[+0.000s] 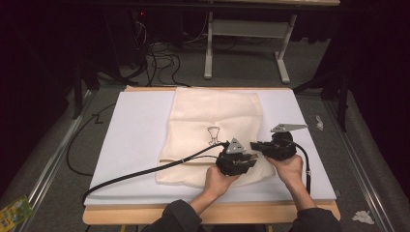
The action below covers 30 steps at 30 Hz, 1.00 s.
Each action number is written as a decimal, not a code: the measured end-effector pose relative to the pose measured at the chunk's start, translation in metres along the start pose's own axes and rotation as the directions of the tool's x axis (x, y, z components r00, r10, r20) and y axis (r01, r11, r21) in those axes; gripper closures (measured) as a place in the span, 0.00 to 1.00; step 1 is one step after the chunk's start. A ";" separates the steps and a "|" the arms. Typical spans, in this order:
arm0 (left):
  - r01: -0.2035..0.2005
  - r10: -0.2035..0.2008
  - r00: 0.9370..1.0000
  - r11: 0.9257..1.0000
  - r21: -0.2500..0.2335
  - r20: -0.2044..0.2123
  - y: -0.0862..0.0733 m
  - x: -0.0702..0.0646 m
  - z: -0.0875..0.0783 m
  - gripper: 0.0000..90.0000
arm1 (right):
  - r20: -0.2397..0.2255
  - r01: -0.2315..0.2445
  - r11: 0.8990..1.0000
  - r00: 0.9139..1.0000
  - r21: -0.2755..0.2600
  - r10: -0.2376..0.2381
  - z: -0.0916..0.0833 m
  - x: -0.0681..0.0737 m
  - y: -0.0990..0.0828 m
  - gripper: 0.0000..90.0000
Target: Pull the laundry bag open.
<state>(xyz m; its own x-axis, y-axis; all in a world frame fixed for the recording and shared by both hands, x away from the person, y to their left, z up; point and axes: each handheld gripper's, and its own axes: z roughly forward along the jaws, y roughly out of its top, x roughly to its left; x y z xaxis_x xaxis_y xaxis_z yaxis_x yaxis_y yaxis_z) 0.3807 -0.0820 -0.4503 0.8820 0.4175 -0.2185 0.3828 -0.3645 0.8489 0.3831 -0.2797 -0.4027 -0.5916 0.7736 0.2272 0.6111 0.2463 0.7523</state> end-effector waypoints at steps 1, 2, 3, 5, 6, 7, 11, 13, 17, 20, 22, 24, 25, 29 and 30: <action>0.001 -0.001 1.000 1.000 -0.004 0.009 0.000 0.000 0.000 0.81 | 0.000 -0.002 1.000 1.000 0.001 0.002 0.000 0.000 0.000 0.98; -0.002 0.002 1.000 1.000 -0.005 0.016 0.000 -0.001 0.000 0.83 | -0.001 0.000 1.000 1.000 -0.003 0.000 0.000 -0.001 0.000 0.98; -0.010 0.010 1.000 1.000 -0.006 0.014 0.000 -0.002 0.000 0.84 | -0.002 -0.003 1.000 1.000 -0.001 0.003 0.000 -0.001 0.001 0.98; -0.017 0.018 1.000 1.000 -0.003 0.012 0.000 -0.003 -0.001 0.86 | 0.000 0.003 1.000 1.000 0.004 -0.003 0.000 0.000 0.001 0.98; -0.020 0.020 1.000 1.000 -0.002 0.009 0.000 -0.003 -0.001 0.88 | 0.000 0.006 1.000 1.000 0.002 -0.006 0.000 0.001 0.002 0.98; -0.016 0.015 1.000 1.000 0.000 0.010 0.000 -0.002 -0.001 0.88 | 0.001 0.005 1.000 1.000 0.005 -0.005 0.000 0.002 0.003 0.98; -0.004 0.004 1.000 1.000 -0.015 0.008 0.003 -0.001 -0.001 0.91 | 0.001 0.015 1.000 1.000 0.005 -0.016 0.001 0.003 0.004 0.98; 0.002 -0.002 1.000 1.000 -0.018 0.010 0.004 0.000 -0.001 0.92 | 0.002 0.015 1.000 1.000 0.007 -0.015 0.001 0.003 0.004 0.98; -0.001 0.002 1.000 1.000 -0.010 0.013 0.005 0.001 -0.002 0.96 | 0.005 0.014 1.000 1.000 0.014 -0.014 0.002 0.003 0.005 0.98; -0.007 0.007 1.000 1.000 -0.001 0.015 0.006 0.002 -0.004 0.96 | 0.006 0.017 1.000 1.000 0.015 -0.017 0.001 0.003 0.005 0.98; -0.012 0.012 1.000 1.000 0.007 0.018 0.007 0.002 -0.006 0.96 | 0.007 0.021 1.000 1.000 0.016 -0.021 0.001 0.002 0.005 0.98; -0.021 0.021 1.000 1.000 0.009 0.020 0.009 0.003 -0.008 0.96 | 0.004 0.020 1.000 1.000 0.014 -0.020 0.001 0.002 0.005 0.98; -0.026 0.025 1.000 1.000 0.009 0.019 0.010 0.003 -0.010 0.96 | -0.001 0.018 1.000 1.000 0.009 -0.018 0.000 0.001 0.005 0.98; -0.033 0.033 0.999 0.999 0.020 0.024 0.012 0.003 -0.013 0.96 | -0.002 0.010 1.000 1.000 0.008 -0.010 -0.001 -0.002 0.004 0.98; -0.035 0.035 0.999 0.999 0.022 0.023 0.012 0.003 -0.014 0.96 | -0.001 0.008 1.000 1.000 0.009 -0.008 -0.001 -0.002 0.004 0.98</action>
<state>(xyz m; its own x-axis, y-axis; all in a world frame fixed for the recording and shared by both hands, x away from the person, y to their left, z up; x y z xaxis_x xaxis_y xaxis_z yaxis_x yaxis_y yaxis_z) 0.3845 -0.0736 -0.4343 0.9008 0.3855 -0.1998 0.3575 -0.3976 0.8450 0.3863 -0.2814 -0.3994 -0.5972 0.7708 0.2218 0.6110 0.2580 0.7484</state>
